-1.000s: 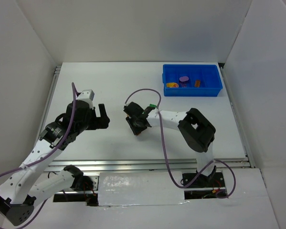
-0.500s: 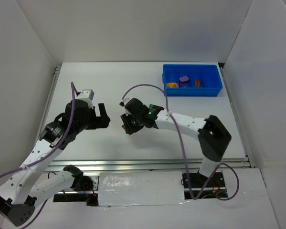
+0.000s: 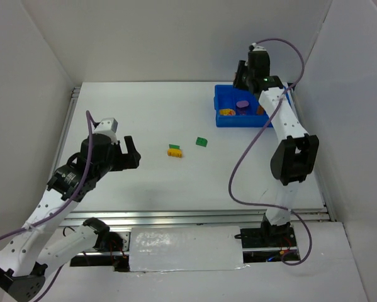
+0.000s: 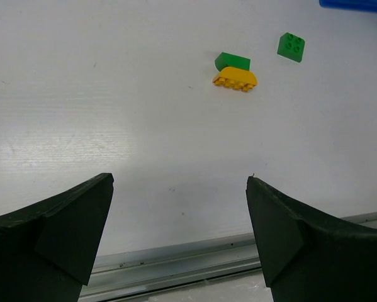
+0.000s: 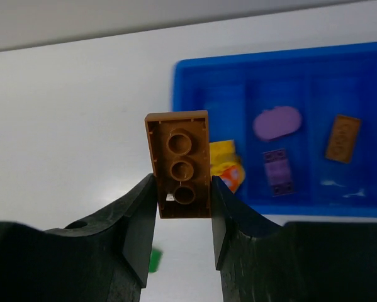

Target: Sort the legos into containers by color

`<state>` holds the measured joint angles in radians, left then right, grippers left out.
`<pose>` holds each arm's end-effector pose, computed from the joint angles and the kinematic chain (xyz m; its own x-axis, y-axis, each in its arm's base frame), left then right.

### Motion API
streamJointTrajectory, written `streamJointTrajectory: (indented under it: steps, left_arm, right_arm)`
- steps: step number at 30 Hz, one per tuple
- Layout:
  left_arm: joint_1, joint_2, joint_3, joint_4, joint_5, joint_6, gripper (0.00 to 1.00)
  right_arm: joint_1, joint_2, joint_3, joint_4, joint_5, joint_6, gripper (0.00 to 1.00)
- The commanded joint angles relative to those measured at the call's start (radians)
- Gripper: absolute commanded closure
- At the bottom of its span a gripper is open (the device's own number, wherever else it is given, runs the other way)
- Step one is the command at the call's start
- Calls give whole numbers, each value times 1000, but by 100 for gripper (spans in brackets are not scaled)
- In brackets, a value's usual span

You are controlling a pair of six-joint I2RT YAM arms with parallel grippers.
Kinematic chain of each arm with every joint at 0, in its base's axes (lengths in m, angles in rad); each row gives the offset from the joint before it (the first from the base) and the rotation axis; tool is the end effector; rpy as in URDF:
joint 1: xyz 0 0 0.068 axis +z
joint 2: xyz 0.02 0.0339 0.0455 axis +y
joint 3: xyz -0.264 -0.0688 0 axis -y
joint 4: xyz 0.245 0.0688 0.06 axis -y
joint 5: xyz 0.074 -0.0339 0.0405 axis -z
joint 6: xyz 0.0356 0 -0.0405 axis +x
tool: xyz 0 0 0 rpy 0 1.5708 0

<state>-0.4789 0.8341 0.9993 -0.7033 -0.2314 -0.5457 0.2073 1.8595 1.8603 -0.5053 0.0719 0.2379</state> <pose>0.1526 -0.0700 0.3528 -0.5309 -0.2936 -0.7950 -0.0021 0.9385 -0.3452 0.4272 0.0872 0.3738 -0.4936 0.1364 -0.8589 -0.0282 0.9846 0.1726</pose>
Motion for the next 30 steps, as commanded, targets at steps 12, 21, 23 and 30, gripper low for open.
streamJointTrajectory:
  steps: [12,21,23,30]
  left_arm:
    - [6,-9,-21,53,90,61,1]
    - [6,17,-18,53,109,72,0]
    - [6,23,-16,53,110,73,0]
    - [10,37,-16,56,113,72,1]
  right_arm:
    - [-200,314,165,-7,209,-80,100]
    - [-243,391,149,4,270,-29,96]
    - [-243,394,155,1,262,-32,83]
    - [-243,322,171,-6,166,-2,21]
